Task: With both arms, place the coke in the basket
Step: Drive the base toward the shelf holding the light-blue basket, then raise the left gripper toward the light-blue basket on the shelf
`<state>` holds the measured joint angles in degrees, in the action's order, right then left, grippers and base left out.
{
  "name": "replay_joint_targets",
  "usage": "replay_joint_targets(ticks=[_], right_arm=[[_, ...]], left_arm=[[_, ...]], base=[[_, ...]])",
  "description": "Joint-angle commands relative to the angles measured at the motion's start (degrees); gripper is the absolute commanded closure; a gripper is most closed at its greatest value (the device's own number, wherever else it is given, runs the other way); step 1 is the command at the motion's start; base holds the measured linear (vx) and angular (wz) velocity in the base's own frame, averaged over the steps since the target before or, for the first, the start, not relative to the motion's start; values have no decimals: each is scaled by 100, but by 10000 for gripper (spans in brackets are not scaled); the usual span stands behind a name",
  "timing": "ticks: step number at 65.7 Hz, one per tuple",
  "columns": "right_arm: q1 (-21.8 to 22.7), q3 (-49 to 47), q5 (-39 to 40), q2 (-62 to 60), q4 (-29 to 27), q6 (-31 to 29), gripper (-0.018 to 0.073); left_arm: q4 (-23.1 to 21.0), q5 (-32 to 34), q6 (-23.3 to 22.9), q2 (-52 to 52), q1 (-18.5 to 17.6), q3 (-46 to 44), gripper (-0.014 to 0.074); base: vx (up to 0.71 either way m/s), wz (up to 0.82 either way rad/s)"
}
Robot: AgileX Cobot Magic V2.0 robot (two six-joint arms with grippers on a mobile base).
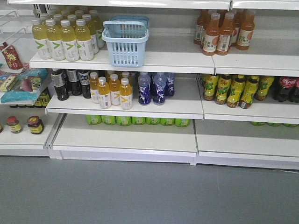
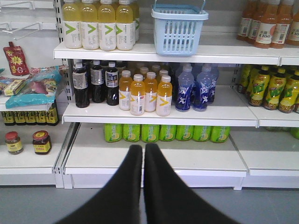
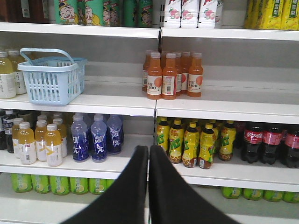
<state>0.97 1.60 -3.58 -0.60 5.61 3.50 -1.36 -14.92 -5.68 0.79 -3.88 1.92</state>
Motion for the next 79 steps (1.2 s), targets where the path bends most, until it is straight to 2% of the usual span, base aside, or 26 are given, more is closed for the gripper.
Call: replay_joint_targets(ticks=[1, 79], right_arm=[[10, 46, 390, -71, 49, -43, 564], [10, 46, 390, -71, 49, -43, 564]], left_arm=[[-3, 380, 18, 74, 6, -179, 602], [-3, 380, 18, 74, 6, -179, 602]], base=[[21, -2], [19, -6]])
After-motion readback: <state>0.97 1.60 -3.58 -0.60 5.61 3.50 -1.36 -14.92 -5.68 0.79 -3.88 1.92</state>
